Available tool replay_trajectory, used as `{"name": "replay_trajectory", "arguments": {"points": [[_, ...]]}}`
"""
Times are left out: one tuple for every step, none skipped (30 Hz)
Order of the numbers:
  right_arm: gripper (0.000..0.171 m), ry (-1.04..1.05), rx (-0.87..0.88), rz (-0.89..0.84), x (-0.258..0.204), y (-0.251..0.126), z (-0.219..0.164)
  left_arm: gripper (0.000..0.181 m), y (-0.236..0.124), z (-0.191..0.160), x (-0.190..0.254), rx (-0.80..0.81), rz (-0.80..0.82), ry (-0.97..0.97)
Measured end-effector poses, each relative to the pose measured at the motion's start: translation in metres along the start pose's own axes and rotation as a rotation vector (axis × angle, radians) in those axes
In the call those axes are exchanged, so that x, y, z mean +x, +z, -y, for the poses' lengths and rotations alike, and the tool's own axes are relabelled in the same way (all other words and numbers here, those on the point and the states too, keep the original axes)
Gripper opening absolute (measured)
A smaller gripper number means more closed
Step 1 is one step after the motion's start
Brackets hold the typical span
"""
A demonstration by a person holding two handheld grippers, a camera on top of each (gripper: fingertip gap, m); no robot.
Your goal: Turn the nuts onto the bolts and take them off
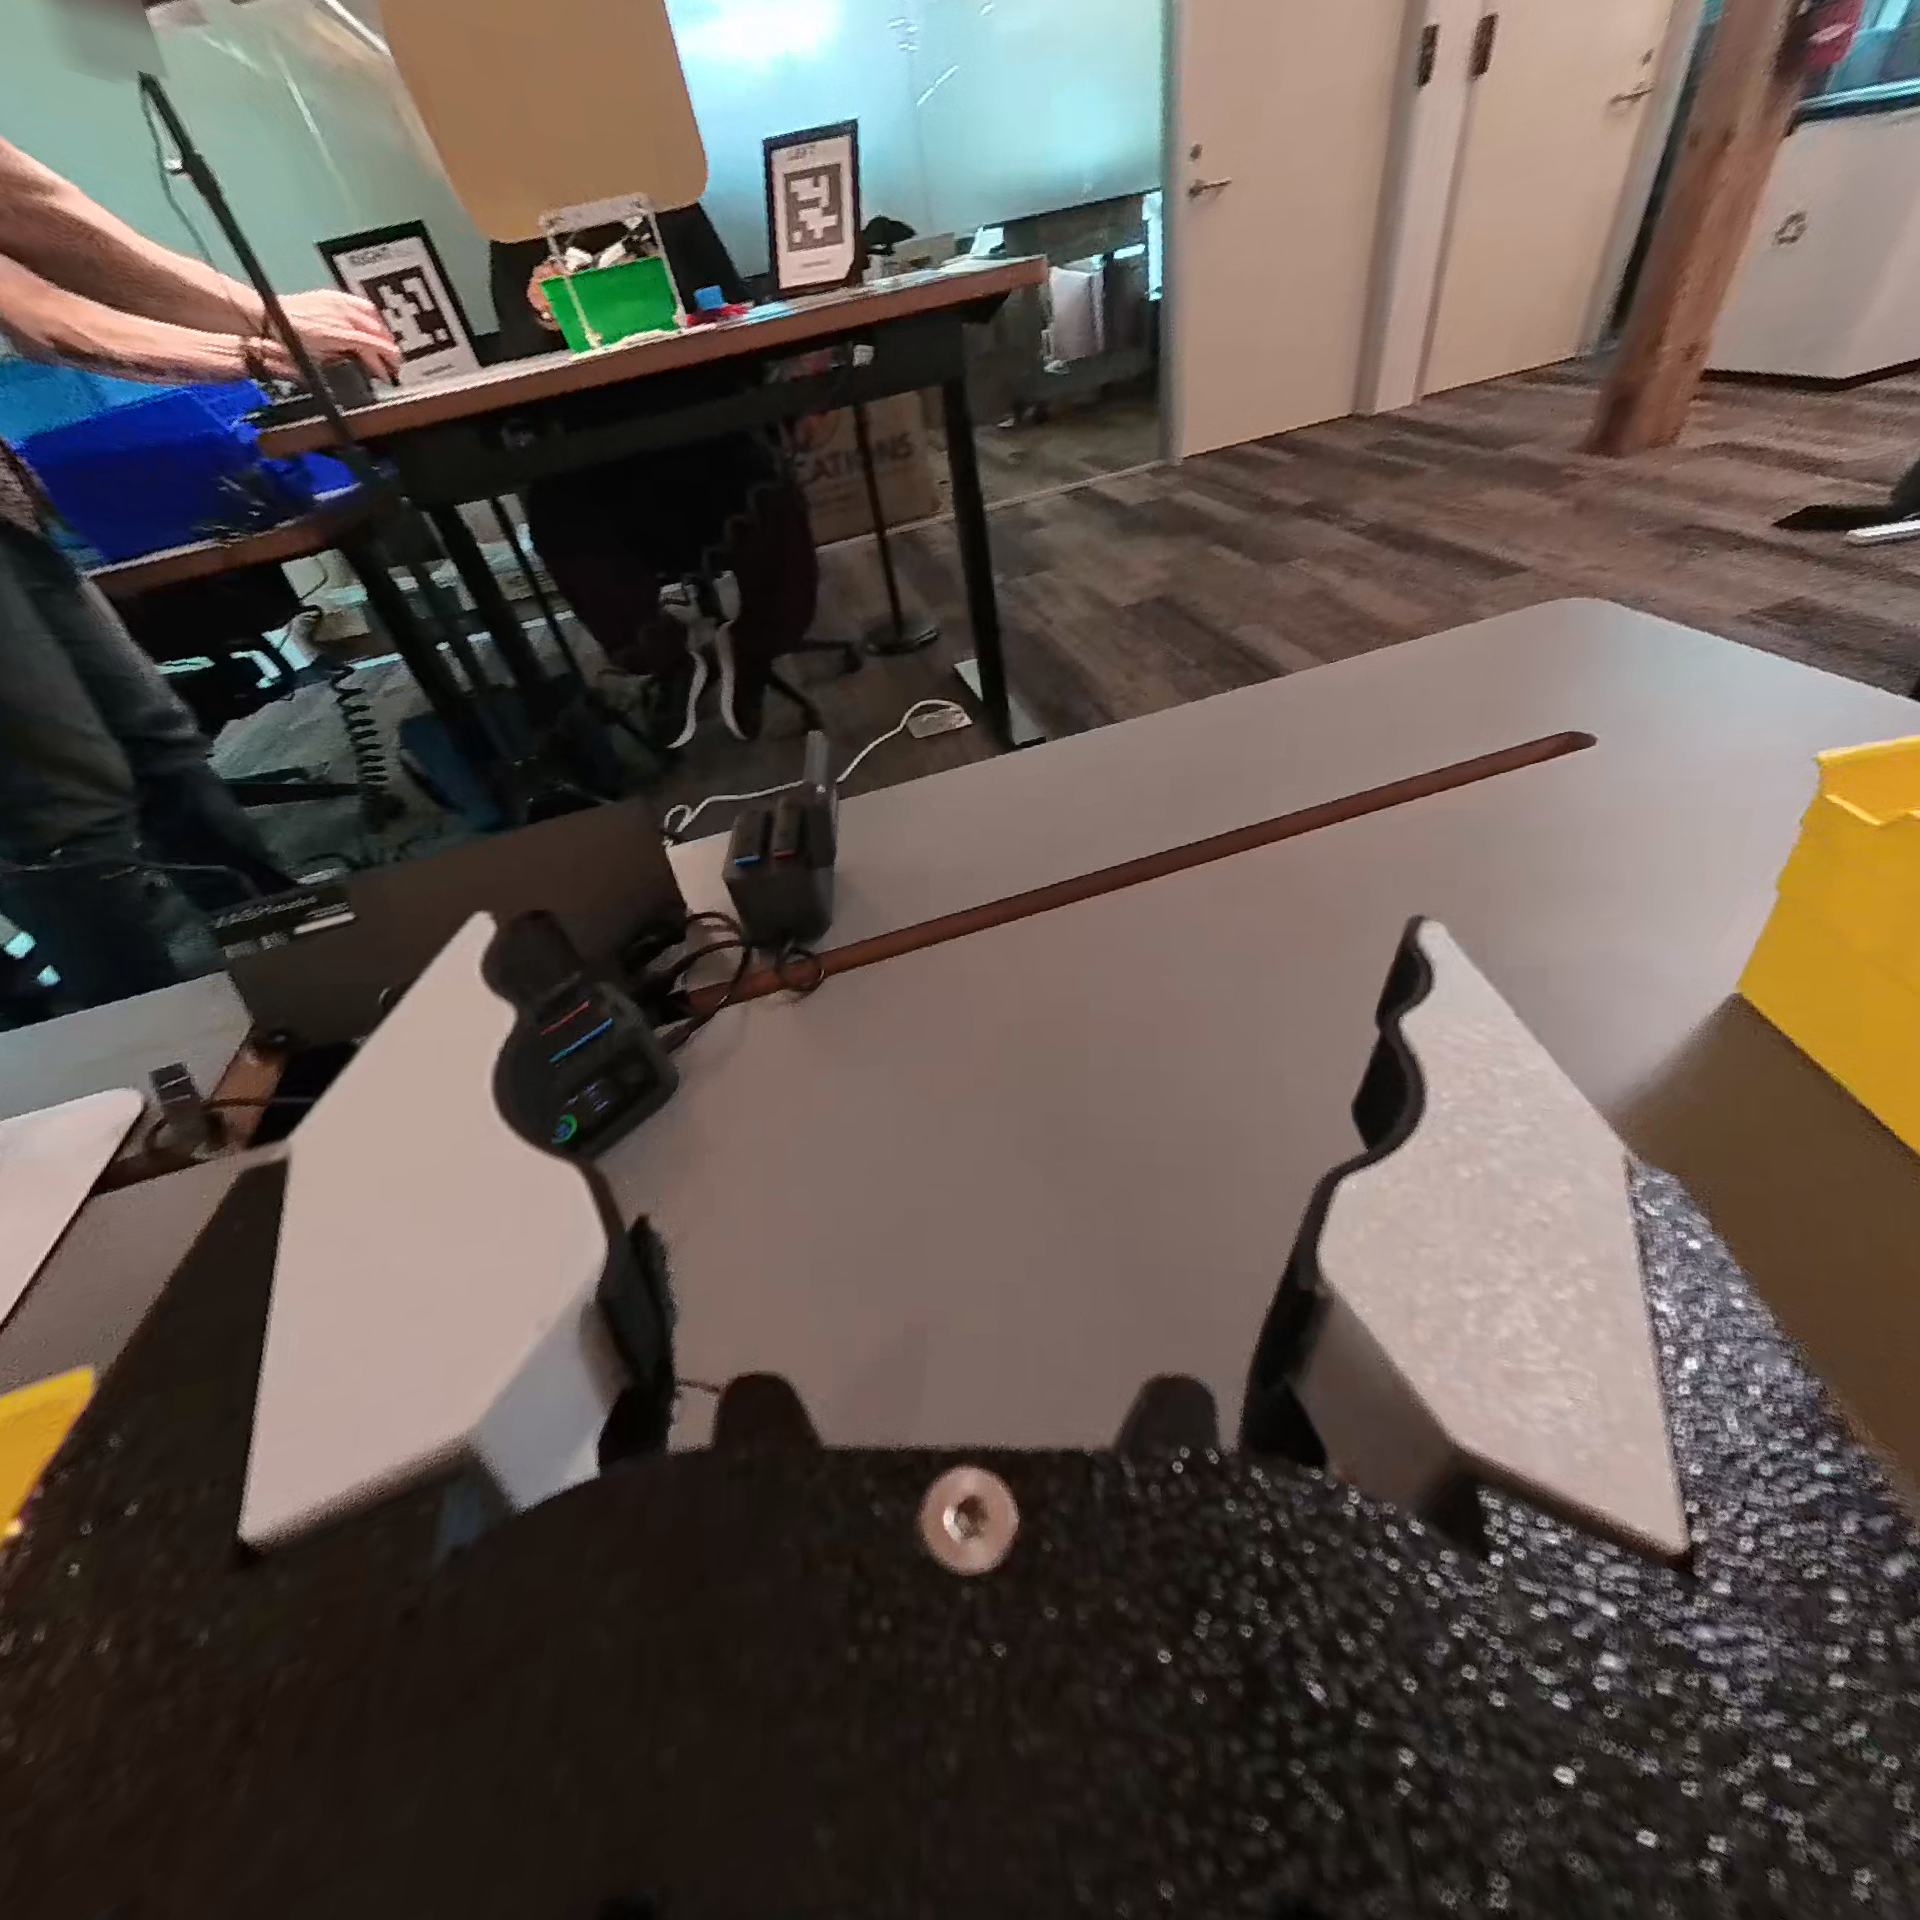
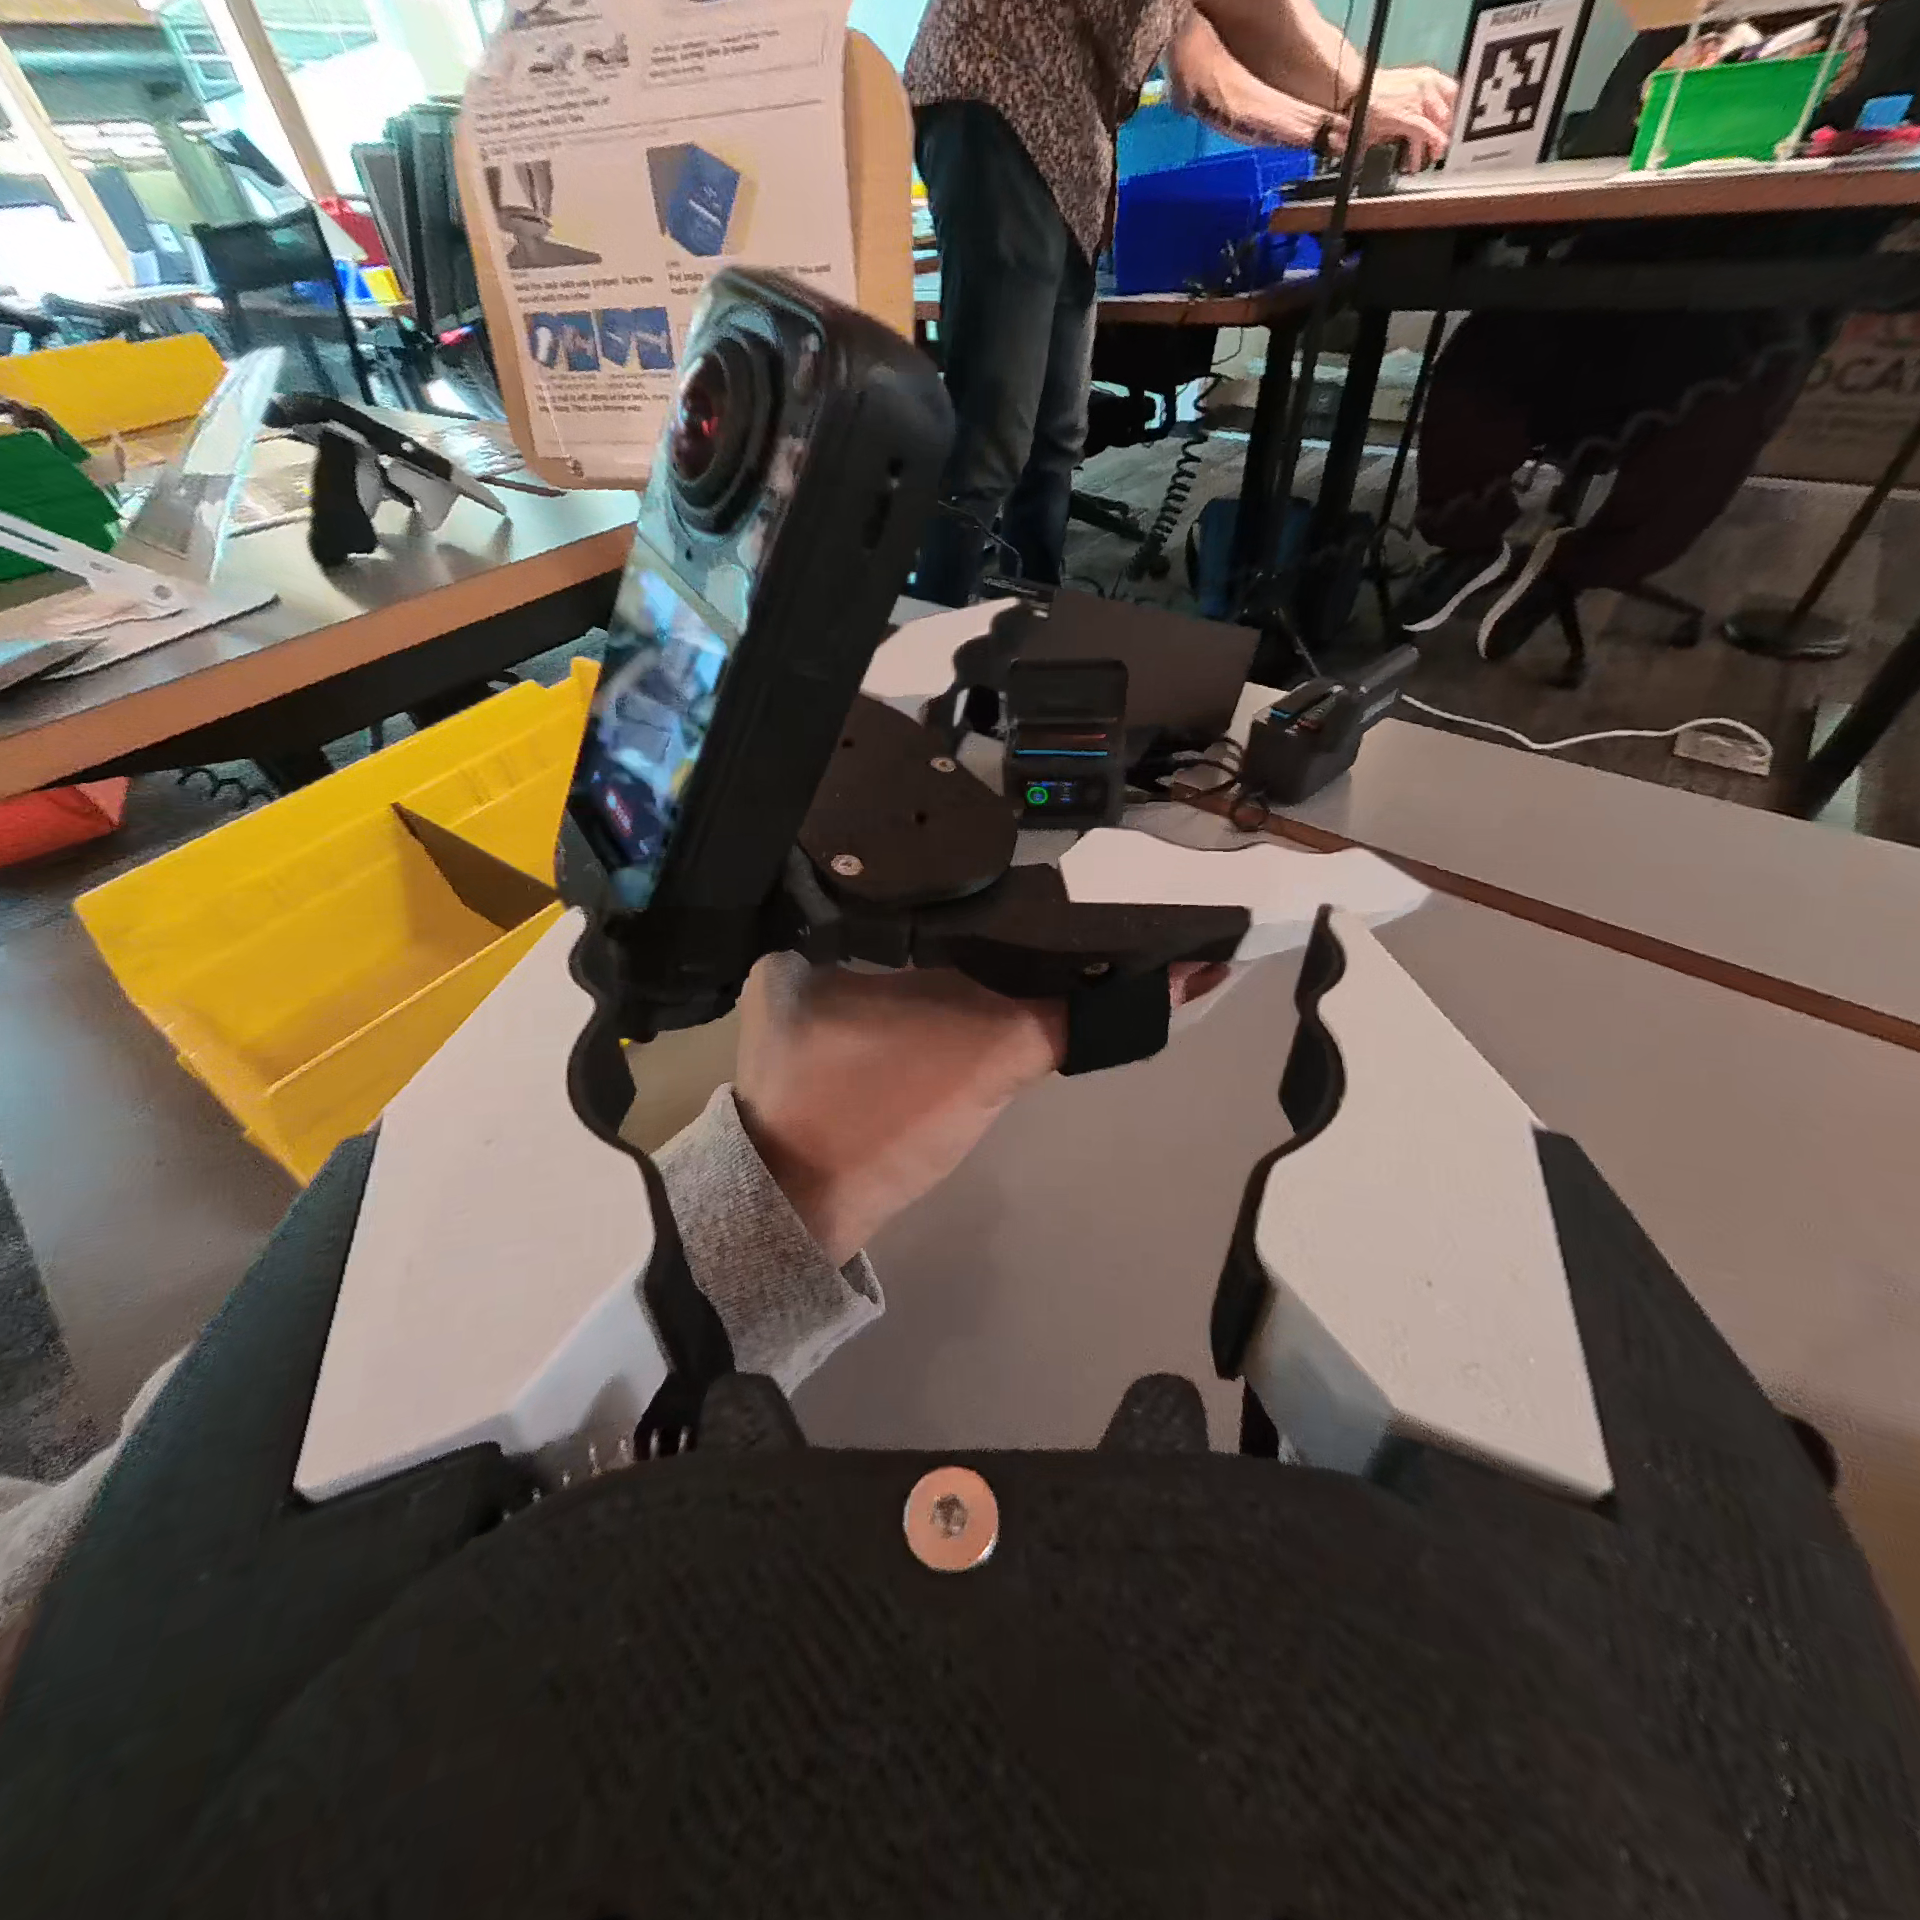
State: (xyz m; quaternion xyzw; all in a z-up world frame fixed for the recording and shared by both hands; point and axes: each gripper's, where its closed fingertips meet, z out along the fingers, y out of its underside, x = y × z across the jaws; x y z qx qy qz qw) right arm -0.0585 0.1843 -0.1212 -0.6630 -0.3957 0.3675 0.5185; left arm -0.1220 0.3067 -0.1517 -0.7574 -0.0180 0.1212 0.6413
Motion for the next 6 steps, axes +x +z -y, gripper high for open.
{"name": "replay_trajectory", "arguments": {"points": [[0.128,-0.001,-0.001,-0.010,-0.0004,-0.0039,0.0000,0.155,-0.0026,-0.0020,0.0002,-0.012,0.009,0.001],[0.127,-0.001,-0.005,-0.012,-0.0013,-0.0069,-0.0003,0.155,-0.0046,-0.0036,0.0010,-0.020,0.016,0.002],[0.127,0.001,-0.013,-0.009,-0.0027,-0.0092,-0.0011,0.155,-0.0063,-0.0045,0.0015,-0.022,0.027,0.007],[0.127,0.005,-0.021,-0.006,-0.0055,-0.0114,-0.0016,0.155,-0.0075,-0.0060,0.0003,-0.028,0.050,0.019],[0.127,0.007,-0.024,-0.011,-0.0067,-0.0127,-0.0014,0.155,-0.0084,-0.0082,-0.0016,-0.038,0.076,0.032],[0.125,0.005,-0.028,-0.024,-0.0066,-0.0132,-0.0015,0.155,-0.0093,-0.0100,-0.0022,-0.045,0.089,0.035]]}}
